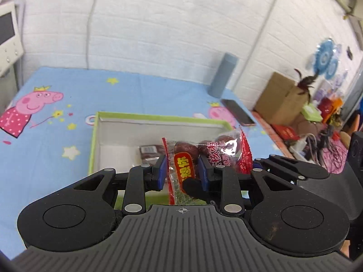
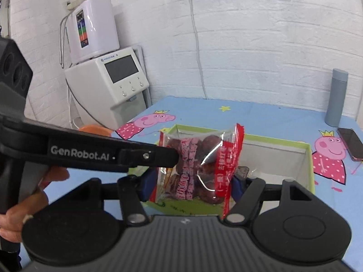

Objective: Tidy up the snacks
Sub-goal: 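Carry the red date packet into the green box and open the left tool, then grasp the yellow chip bag with the left tool, then carry the yellow chip bag into the green box and release it, then move the left tool back over the remaining snacks on the table, then grasp the dark red chocolate bar with the left tool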

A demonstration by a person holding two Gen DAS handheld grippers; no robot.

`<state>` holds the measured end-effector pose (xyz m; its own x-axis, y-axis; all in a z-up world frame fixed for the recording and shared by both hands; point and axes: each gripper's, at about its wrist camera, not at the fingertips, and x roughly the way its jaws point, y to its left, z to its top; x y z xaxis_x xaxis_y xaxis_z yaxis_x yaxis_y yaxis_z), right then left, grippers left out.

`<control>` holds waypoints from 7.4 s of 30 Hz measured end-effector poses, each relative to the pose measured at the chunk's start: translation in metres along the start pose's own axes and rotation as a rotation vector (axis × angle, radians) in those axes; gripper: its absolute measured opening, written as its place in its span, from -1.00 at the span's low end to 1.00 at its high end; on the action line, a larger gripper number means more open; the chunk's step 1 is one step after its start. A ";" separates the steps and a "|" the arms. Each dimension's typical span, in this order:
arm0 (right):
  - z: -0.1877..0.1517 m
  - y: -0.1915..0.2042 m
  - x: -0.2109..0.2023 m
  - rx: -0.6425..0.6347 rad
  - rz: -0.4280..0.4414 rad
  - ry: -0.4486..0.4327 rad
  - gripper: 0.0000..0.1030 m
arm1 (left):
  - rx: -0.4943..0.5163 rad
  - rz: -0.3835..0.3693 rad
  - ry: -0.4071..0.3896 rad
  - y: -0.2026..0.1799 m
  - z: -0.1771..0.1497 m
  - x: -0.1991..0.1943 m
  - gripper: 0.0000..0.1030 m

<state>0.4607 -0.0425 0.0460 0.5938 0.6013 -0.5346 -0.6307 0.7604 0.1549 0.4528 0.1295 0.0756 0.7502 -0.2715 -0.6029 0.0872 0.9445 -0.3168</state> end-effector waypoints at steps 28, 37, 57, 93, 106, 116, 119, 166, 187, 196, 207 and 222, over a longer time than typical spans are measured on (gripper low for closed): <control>-0.143 0.087 -0.088 -0.075 0.050 0.064 0.82 | -0.057 0.103 -0.011 0.040 -0.148 -0.104 0.22; -0.180 0.139 -0.071 -0.084 0.094 0.113 0.82 | -0.228 0.057 0.104 0.077 -0.221 -0.127 0.09; -0.193 0.176 -0.065 -0.089 0.085 0.133 0.81 | -0.169 0.022 0.084 0.082 -0.237 -0.147 0.06; -0.163 0.152 -0.101 -0.110 -0.024 0.022 0.27 | -0.064 -0.065 0.027 0.008 -0.191 -0.140 -0.71; -0.034 0.022 -0.062 -0.132 -0.220 -0.031 0.26 | 0.022 -0.167 0.025 -0.051 -0.019 -0.005 -0.70; -0.015 -0.062 0.023 -0.058 -0.227 0.021 0.51 | 0.014 -0.104 0.093 -0.035 0.019 0.106 -0.16; -0.014 -0.065 0.025 -0.072 -0.241 0.000 0.59 | 0.022 -0.081 0.065 -0.029 0.018 0.101 0.03; -0.217 0.151 -0.076 -0.050 0.068 0.151 0.82 | 0.026 -0.173 0.253 0.009 -0.220 -0.079 -0.31; -0.217 0.036 -0.153 0.054 -0.373 0.039 0.81 | 0.185 -0.157 0.223 -0.070 -0.200 -0.045 -0.31; -0.198 -0.015 -0.094 -0.050 -0.406 0.170 0.81 | 0.118 -0.157 0.279 -0.067 -0.211 -0.032 -0.51; -0.225 -0.045 -0.149 0.097 -0.444 0.132 0.81 | 0.155 -0.147 0.272 -0.078 -0.218 -0.060 -0.28; -0.219 -0.036 -0.134 0.167 -0.363 0.084 0.65 | 0.263 -0.267 0.394 -0.154 -0.159 0.054 -0.30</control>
<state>0.2942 -0.2041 -0.0701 0.7160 0.2694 -0.6440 -0.2935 0.9532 0.0724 0.3756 -0.0603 -0.0245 0.3820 -0.5092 -0.7712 0.4397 0.8342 -0.3329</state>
